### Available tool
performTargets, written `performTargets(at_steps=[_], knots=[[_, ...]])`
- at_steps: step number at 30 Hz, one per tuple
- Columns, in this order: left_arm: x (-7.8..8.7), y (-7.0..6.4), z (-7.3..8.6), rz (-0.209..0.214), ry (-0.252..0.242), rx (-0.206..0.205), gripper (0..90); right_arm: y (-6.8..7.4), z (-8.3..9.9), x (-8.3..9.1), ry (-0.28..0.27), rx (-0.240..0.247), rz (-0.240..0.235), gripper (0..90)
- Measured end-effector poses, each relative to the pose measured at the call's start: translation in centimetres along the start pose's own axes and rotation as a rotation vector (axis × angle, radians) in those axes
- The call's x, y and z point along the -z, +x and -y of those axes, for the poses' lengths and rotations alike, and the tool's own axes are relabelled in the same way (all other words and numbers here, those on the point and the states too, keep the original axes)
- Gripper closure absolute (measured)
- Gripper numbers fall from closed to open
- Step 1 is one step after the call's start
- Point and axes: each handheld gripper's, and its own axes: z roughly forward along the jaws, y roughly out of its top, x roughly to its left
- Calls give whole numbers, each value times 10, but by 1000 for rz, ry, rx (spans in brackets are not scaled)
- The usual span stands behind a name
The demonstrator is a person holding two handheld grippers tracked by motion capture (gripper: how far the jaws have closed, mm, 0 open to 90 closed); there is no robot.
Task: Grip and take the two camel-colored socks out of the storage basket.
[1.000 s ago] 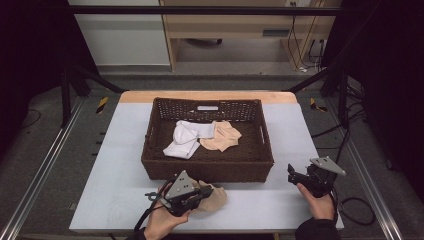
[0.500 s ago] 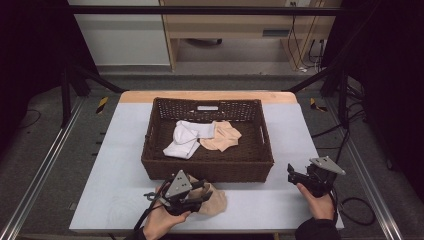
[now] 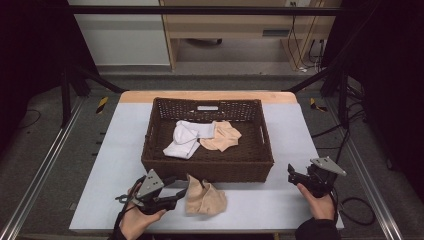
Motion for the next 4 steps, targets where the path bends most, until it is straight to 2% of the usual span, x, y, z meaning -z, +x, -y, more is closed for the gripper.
performTargets(at_steps=[4], knots=[[12, 16, 10, -48, -4, 32, 427, 0, 0, -1, 6, -4, -3, 42]])
